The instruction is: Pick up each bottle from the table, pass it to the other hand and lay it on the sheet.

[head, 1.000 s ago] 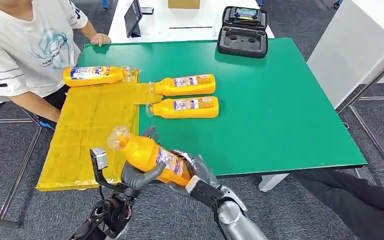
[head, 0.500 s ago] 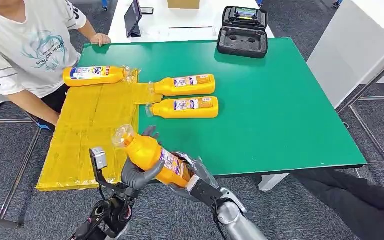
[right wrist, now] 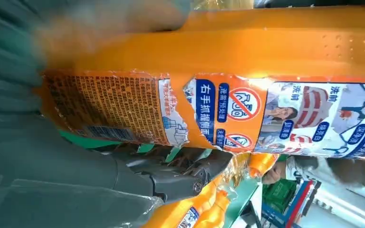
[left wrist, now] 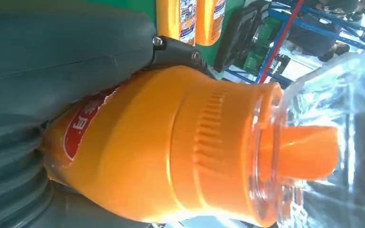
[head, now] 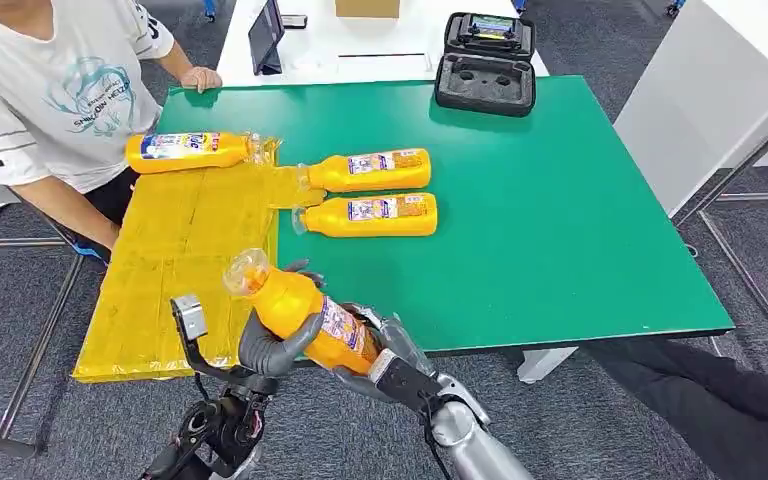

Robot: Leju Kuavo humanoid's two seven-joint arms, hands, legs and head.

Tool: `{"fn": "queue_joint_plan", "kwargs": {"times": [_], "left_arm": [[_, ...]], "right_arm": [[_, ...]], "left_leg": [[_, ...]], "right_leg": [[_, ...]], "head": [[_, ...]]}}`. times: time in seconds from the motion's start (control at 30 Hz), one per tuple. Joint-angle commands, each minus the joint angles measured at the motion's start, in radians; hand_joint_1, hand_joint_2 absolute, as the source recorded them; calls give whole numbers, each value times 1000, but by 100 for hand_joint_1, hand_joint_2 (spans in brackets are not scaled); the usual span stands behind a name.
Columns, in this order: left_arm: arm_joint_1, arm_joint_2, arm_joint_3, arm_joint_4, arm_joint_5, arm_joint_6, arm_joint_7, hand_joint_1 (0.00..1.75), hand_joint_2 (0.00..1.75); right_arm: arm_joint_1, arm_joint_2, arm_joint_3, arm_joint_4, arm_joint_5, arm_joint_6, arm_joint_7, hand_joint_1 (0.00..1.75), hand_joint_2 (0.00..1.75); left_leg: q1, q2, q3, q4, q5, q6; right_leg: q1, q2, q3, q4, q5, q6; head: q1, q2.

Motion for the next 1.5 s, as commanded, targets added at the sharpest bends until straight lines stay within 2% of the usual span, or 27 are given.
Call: {"fn": "queue_joint_plan", "kwargs": {"times": [0.03,0.2,0.23,0.27,0.3,0.37,0.4,0.67,0.9,1.17,1.3,1.33,1.4,1.5], "left_arm": [[-27,14,-35,27,-29,-7,-1,175,175],[-39,17,-39,45,-43,-10,-5,175,175],[-44,14,-38,54,-43,-10,-3,175,175],[-47,12,-36,60,-43,-9,-3,175,175],[-49,11,-34,61,-43,-11,-3,175,175],[-48,7,-25,58,-45,3,-2,175,175],[-48,6,-23,57,-45,5,-2,175,175],[-69,8,49,36,-87,129,-44,175,175],[-69,8,52,36,-85,126,-44,175,175],[-94,23,198,-11,-97,264,-96,175,175],[-183,33,271,-6,-294,470,-209,175,175],[-213,52,270,8,-402,543,-226,175,175],[-253,79,289,31,-552,610,-211,175,175],[-255,74,327,27,-574,582,-203,175,175]], "right_arm": [[-48,-10,20,65,-5,9,2,175,175],[-49,-15,19,67,-4,7,2,175,175],[-46,-15,17,63,-5,6,2,152,175],[-43,-14,14,57,-3,-5,1,61,175],[-40,-10,10,51,1,-24,4,0,175],[-33,-6,2,23,0,-57,11,0,175],[-30,-6,-1,12,-3,-60,13,0,0],[15,-27,-55,-157,-117,-78,19,0,0],[20,-29,-51,-167,-121,-76,21,0,0],[4,-32,-29,-219,-185,-55,16,0,0],[15,-36,-14,-264,-201,-59,41,0,0],[22,-41,-9,-271,-211,-56,45,0,0],[38,-51,5,-285,-219,-57,44,0,0],[45,-57,13,-286,-226,-63,40,0,0]], "left_leg": [[0,1,4,-1,-2,-1],[0,1,5,-1,-2,-1],[0,0,4,-1,-1,-1],[0,0,3,-1,-1,0],[0,0,6,-1,-2,-1],[0,0,7,-1,-2,-1],[0,1,5,-1,-2,-1],[0,-1,2,0,-1,-1],[1,0,2,0,-1,-1],[1,1,2,0,-1,-1],[1,0,0,1,0,-1],[1,-1,2,1,-1,-1],[2,-1,1,0,0,-1],[2,0,2,0,0,-1]], "right_leg": [[0,0,4,-1,-1,0],[0,0,5,-1,-1,0],[0,-1,4,-1,-1,0],[0,-1,3,-1,-1,0],[0,-1,6,-1,-2,0],[0,-1,7,-1,-2,0],[0,-1,5,-1,-2,0],[0,-2,2,0,-1,0],[1,-1,2,-1,-1,0],[1,0,2,0,-1,0],[1,-1,0,1,0,-1],[1,-2,2,1,-2,-1],[2,-2,1,0,0,-1],[2,-1,2,0,0,-1]], "head": [[0,0],[0,0],[0,0],[0,0],[0,0],[0,0],[0,0],[0,0],[0,0],[0,0],[0,0],[0,0],[0,0],[0,0]]}}
